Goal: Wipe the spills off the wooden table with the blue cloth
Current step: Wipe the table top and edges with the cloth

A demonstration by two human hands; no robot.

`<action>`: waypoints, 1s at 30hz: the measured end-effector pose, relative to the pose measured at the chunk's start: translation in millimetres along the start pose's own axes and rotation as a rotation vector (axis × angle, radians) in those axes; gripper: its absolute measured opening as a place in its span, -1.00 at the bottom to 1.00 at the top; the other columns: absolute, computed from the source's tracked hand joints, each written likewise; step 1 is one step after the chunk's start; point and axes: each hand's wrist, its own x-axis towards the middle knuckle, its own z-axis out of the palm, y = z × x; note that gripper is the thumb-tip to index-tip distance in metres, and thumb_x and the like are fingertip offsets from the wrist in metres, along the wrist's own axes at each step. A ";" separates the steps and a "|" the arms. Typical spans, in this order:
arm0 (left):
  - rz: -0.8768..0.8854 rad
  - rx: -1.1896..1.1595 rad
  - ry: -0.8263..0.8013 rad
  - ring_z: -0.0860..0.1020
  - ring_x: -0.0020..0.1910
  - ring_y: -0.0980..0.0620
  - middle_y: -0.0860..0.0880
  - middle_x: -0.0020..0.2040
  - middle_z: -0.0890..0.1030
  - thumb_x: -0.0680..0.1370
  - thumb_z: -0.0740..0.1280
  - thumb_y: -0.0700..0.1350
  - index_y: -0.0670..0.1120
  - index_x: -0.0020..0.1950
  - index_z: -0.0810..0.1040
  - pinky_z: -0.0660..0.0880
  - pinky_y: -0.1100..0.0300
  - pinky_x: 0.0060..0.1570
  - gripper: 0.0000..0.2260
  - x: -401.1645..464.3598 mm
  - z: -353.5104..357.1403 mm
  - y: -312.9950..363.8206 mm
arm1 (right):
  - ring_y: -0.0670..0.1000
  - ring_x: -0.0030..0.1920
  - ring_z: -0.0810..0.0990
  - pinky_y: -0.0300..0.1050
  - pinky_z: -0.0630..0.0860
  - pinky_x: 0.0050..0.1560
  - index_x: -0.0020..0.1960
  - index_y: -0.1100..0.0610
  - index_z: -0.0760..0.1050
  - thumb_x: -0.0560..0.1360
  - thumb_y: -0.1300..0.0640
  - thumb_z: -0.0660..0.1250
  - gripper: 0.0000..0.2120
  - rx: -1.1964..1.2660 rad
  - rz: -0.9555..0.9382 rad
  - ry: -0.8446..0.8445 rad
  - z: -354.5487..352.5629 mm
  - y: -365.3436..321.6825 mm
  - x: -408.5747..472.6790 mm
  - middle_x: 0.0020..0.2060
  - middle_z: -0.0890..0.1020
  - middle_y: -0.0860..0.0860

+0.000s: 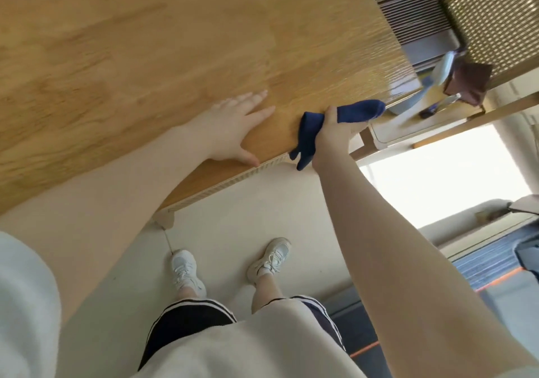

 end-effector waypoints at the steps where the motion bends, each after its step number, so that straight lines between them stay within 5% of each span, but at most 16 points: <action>1: 0.011 0.032 0.014 -0.14 0.53 -0.03 -0.01 0.55 -0.24 0.36 0.38 0.27 0.06 0.53 -0.16 -0.11 0.03 0.47 -0.04 5.8 -4.3 1.3 | 0.12 0.36 0.31 0.12 0.24 0.35 0.50 -0.07 -0.19 0.51 -0.09 0.25 -0.24 -0.009 0.004 -0.035 0.6 7.4 -12.5 0.45 0.24 0.02; 6: -0.002 0.302 -0.064 -0.19 0.52 -0.07 -0.05 0.53 -0.31 0.25 0.45 0.29 0.04 0.51 -0.29 -0.16 0.03 0.47 0.14 28.7 -19.6 16.2 | 0.13 0.43 0.19 0.21 0.14 0.41 0.48 -0.06 -0.35 0.49 -0.17 0.22 -0.14 -0.021 0.123 -0.302 17.1 48.9 -44.5 0.51 0.04 0.02; 9: 0.005 0.377 -0.107 -0.18 0.53 -0.06 -0.05 0.53 -0.30 0.22 0.43 0.34 0.04 0.51 -0.29 -0.16 0.04 0.47 0.16 35.3 -23.3 18.3 | 0.11 0.45 0.17 0.20 0.14 0.41 0.47 -0.06 -0.36 0.46 -0.21 0.23 -0.10 0.047 0.084 -0.236 14.8 24.9 -10.7 0.52 0.00 0.02; 12: -0.003 0.371 -0.145 -0.16 0.53 -0.04 -0.03 0.53 -0.29 0.22 0.43 0.35 0.04 0.51 -0.29 -0.15 0.06 0.47 0.16 37.8 -22.7 18.4 | 0.12 0.41 0.25 0.25 0.22 0.36 0.47 -0.16 -0.21 0.19 -0.42 0.16 -0.01 0.086 0.000 -0.094 -1.0 5.0 34.1 0.48 0.15 -0.01; 17: -0.035 0.367 -0.188 -0.16 0.53 -0.05 -0.04 0.53 -0.30 0.21 0.47 0.31 0.04 0.51 -0.30 -0.13 0.05 0.47 0.18 38.0 -26.9 28.2 | 0.14 0.45 0.19 0.22 0.15 0.41 0.49 -0.04 -0.31 0.50 -0.07 0.22 -0.18 0.084 -0.064 -0.051 -16.8 -20.0 45.6 0.50 0.09 0.02; 21: -0.052 0.412 -0.199 -0.17 0.53 -0.05 -0.03 0.52 -0.32 0.19 0.45 0.34 0.01 0.49 -0.35 -0.12 0.02 0.47 0.22 39.1 -29.3 30.2 | -0.01 0.51 -0.13 -0.15 -0.15 0.45 0.48 0.13 -0.37 0.57 0.09 0.19 -0.21 -0.005 -0.156 -0.178 -8.7 4.4 -6.2 0.52 -0.19 0.02; 23: -0.050 0.433 -0.199 -0.16 0.53 -0.07 -0.05 0.53 -0.31 0.17 0.44 0.37 0.00 0.49 -0.35 -0.11 0.02 0.47 0.24 40.1 -30.9 30.0 | -0.03 0.51 -0.19 -0.14 -0.17 0.46 0.47 0.14 -0.39 0.57 0.13 0.19 -0.21 0.030 -0.167 -0.209 -7.3 7.3 -13.4 0.51 -0.25 0.02; 30: 0.021 0.455 -0.159 -0.07 0.50 -0.20 -0.17 0.53 -0.16 0.17 0.30 0.49 0.16 0.49 -0.30 -0.15 -0.03 0.46 0.13 54.8 -35.1 39.9 | 0.09 0.47 0.12 0.08 0.09 0.46 0.51 0.08 -0.20 0.56 0.05 0.17 -0.30 0.010 -0.194 0.016 -43.6 -56.6 95.3 0.51 0.05 0.07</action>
